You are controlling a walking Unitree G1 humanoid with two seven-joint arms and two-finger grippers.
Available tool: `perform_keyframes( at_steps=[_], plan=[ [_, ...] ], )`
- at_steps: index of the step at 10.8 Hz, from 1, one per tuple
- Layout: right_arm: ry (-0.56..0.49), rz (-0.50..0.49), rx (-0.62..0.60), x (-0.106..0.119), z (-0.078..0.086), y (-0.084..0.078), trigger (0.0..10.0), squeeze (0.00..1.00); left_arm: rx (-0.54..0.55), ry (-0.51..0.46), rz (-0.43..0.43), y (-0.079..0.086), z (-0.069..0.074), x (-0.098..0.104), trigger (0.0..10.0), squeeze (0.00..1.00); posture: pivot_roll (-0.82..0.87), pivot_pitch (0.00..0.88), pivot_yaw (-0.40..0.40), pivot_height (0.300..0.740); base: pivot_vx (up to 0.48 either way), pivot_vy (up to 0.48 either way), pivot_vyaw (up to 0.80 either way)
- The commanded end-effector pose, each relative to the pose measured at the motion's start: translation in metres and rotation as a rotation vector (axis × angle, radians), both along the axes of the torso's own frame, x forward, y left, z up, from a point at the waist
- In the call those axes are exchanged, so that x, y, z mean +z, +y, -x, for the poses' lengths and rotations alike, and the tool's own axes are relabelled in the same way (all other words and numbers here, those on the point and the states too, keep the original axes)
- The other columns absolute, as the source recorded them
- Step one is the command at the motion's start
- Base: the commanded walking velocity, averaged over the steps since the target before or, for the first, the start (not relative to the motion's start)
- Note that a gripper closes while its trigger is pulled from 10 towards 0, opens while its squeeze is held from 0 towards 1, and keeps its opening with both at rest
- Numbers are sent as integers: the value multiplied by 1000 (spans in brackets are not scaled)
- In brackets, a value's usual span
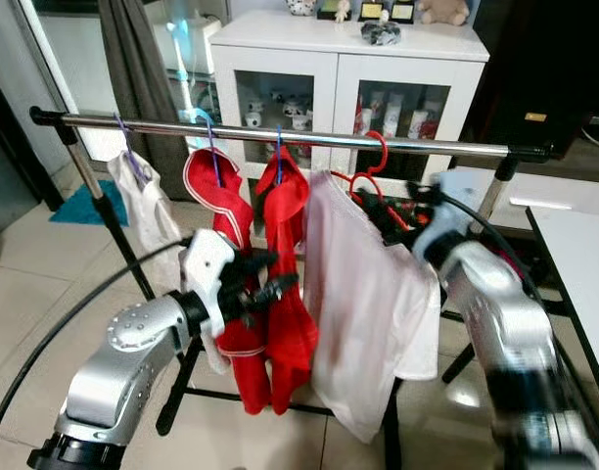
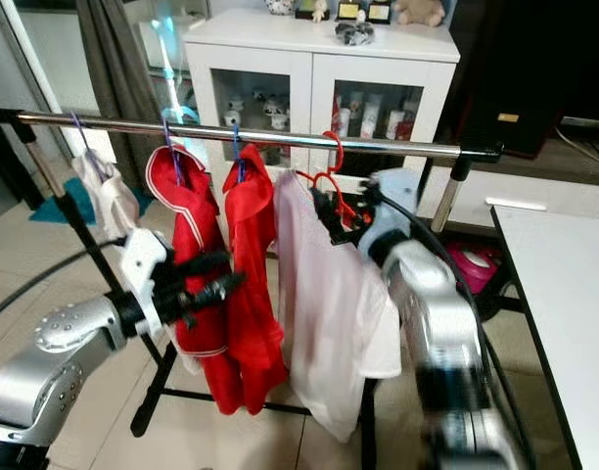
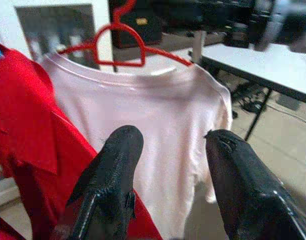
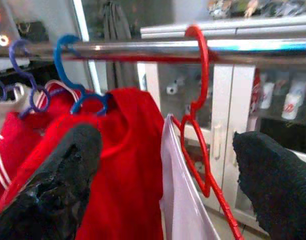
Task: Hang hanger
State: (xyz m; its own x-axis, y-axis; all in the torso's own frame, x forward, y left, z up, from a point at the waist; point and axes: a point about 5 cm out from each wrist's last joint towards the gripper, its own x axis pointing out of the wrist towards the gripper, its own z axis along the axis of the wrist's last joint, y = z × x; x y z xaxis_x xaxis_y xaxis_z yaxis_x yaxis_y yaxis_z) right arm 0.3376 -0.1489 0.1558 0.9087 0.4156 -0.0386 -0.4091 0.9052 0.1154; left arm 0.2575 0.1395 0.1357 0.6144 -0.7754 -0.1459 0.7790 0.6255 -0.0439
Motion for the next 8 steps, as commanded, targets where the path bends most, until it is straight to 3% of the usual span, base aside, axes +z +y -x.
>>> perform_keyframes(
  at_steps=[1,5,6,8],
  plan=[
    [-8,24,14,3,-8,-1,10000,1000,-33,2,-17,0,3,2,10000,0,-103,0,39,740,0,0,0],
    [-4,78,66,4,-38,1,10000,961,-63,53,-95,13,10,-7,10000,0,-83,0,30,740,0,0,0],
    [0,66,115,4,-41,2,10000,0,-63,54,-95,13,10,-7,10000,0,-82,0,29,740,0,0,0],
    [72,121,151,-5,-43,2,10000,0,-66,55,-98,13,11,-8,10000,0,-82,0,29,740,0,0,0]
  ],
)
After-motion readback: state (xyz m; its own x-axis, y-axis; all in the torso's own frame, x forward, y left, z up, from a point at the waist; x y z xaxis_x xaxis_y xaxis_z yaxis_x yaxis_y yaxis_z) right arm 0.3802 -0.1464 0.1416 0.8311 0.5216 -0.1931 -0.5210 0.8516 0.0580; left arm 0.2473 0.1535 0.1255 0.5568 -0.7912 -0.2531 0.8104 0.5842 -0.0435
